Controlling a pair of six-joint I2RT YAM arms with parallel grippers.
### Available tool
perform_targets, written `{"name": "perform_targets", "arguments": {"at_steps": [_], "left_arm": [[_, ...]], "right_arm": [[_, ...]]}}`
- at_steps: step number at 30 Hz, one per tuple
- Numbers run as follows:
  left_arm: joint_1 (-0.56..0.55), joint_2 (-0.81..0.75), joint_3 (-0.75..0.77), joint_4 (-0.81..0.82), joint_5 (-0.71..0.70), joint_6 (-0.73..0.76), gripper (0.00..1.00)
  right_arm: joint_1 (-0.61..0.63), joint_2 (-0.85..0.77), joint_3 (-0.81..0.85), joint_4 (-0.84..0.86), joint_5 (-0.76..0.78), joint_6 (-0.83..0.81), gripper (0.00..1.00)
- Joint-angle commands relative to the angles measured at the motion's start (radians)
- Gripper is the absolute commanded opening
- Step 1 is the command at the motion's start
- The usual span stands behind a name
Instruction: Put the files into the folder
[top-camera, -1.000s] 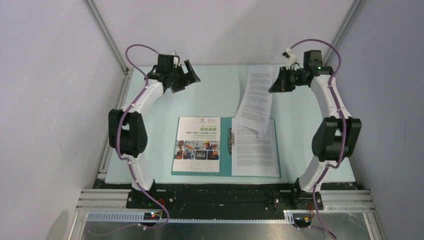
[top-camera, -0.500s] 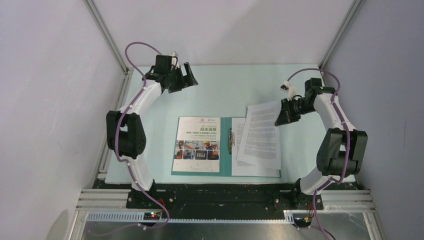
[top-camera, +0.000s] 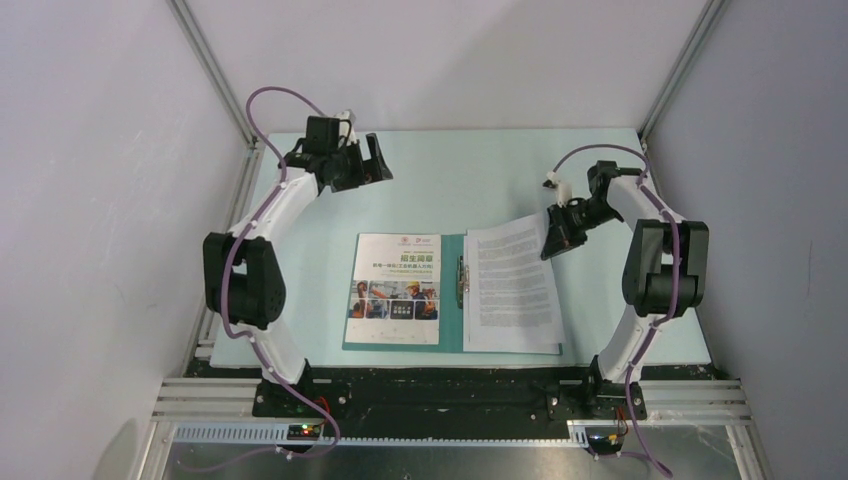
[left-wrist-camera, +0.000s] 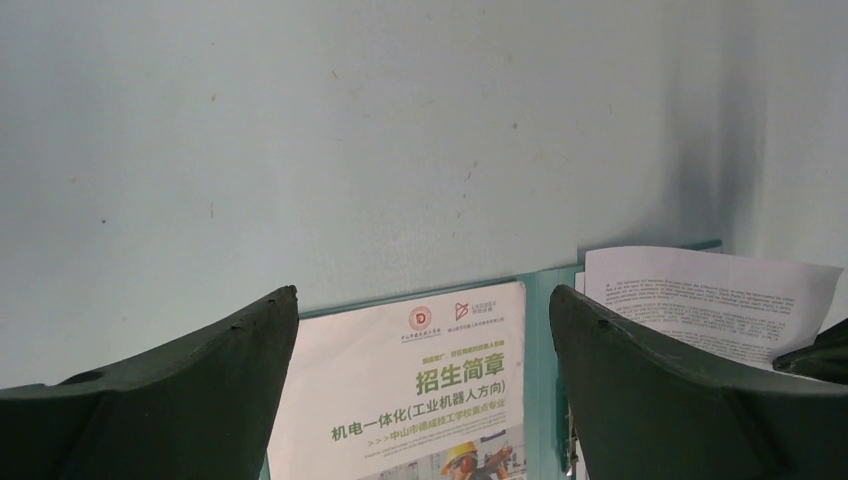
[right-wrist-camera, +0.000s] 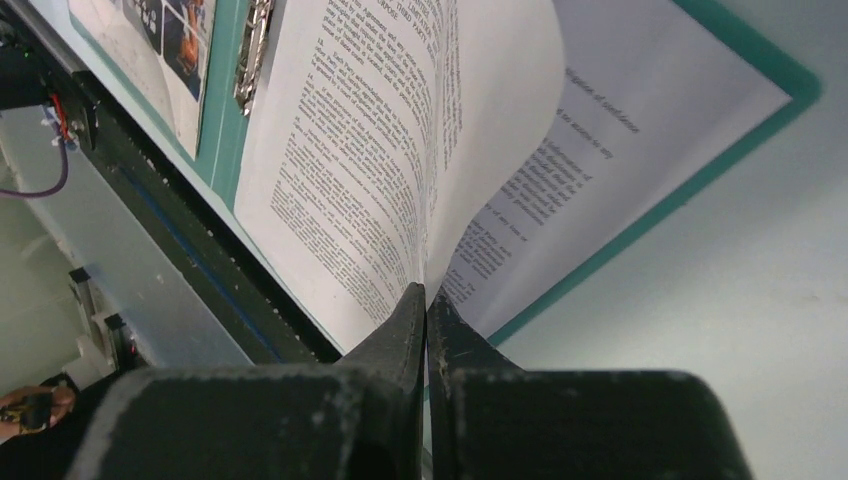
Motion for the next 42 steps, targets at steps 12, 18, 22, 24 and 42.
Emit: {"name": "perform_targets", "arguments": {"at_steps": [12,18,22,24,42], "left_arm": [[0.005,-0.100,-0.052,0.005,-0.016,0.036,1.00],[0.006,-0.112,-0.069,0.006,-0.022,0.029,1.00],[0.006,-0.118,-0.079,0.005,-0.028,0.028,1.00],[0.006,-0.122,-0.083,0.005,-0.028,0.027,1.00],[0.006,-0.111,-0.081,0.006,-0.026,0.021,1.00]], "right_arm": [[0.036,0.009,0.012,-0.034,0.004,0.057,0.00],[0.035,-0.011,-0.040,0.013,-0.015,0.182,0.00],[0.034,-0.016,-0.060,0.034,-0.028,0.226,0.00],[0.032,-0.015,-0.061,0.043,-0.037,0.247,0.00],[0.043,-0.003,-0.071,0.063,0.020,0.269,0.00]]}}
